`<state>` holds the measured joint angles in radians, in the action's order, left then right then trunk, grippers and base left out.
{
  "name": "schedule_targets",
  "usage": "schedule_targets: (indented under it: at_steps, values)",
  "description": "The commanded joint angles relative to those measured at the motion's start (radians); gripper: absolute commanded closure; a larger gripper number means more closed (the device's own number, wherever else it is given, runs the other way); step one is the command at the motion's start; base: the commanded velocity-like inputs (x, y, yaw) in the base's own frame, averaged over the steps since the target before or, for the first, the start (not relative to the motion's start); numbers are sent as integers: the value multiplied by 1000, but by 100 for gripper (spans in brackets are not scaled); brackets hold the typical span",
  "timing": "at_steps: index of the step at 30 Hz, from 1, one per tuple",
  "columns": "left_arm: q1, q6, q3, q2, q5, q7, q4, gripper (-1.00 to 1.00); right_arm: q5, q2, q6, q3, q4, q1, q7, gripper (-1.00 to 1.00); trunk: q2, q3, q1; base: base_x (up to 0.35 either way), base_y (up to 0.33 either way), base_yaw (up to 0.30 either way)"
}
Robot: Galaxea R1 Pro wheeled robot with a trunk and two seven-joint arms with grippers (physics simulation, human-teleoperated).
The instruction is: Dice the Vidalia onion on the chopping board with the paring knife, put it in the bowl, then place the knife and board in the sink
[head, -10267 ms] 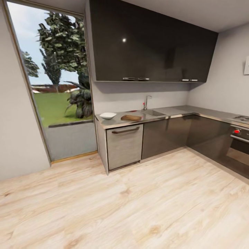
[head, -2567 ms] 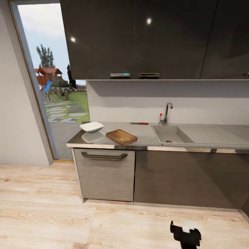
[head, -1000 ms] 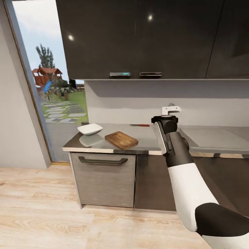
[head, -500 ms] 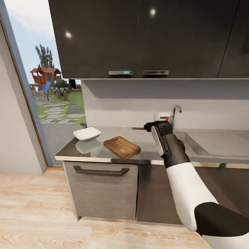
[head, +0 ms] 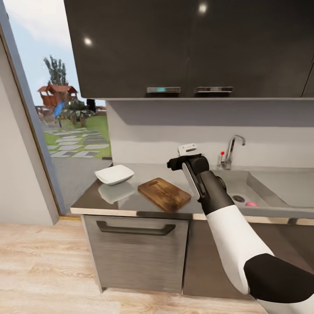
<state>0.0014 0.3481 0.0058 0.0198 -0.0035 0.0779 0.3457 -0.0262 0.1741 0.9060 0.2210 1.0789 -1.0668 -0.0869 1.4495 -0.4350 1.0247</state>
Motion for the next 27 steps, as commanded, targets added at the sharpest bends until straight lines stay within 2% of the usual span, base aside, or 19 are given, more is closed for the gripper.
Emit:
schedule_targets:
  at_steps: [1,9,13,16,19,24,27]
  values:
    - [0,2,0,0,-1,2,1,-100,-3,0,5,4,1,-1,1,-100,1,-1,0,83,64,0]
    - [0,2,0,0,-1,2,1,-100,-7,-4,39,7,-8,-22,6,-100,1,-1,0,27,21,0]
    - [0,2,0,0,-2,2,1,-100,-9,-4,54,7,-92,-118,5,-100,1,-1,0,3,2,0]
    - [0,2,-1,0,-3,2,1,-100,-8,-2,52,7,-262,-245,5,-100,1,-1,0,0,0,0]
    - [0,2,-1,-1,-2,2,0,-100,-7,0,49,6,-379,-320,5,-100,1,-1,0,0,0,0]
    - [0,2,-1,-3,-2,2,-1,-100,0,0,34,5,-502,-408,13,-100,1,-1,0,0,0,0]
    - [0,2,-1,-3,-2,2,-1,-100,3,0,35,10,-515,-417,42,-100,1,-1,0,0,0,0]
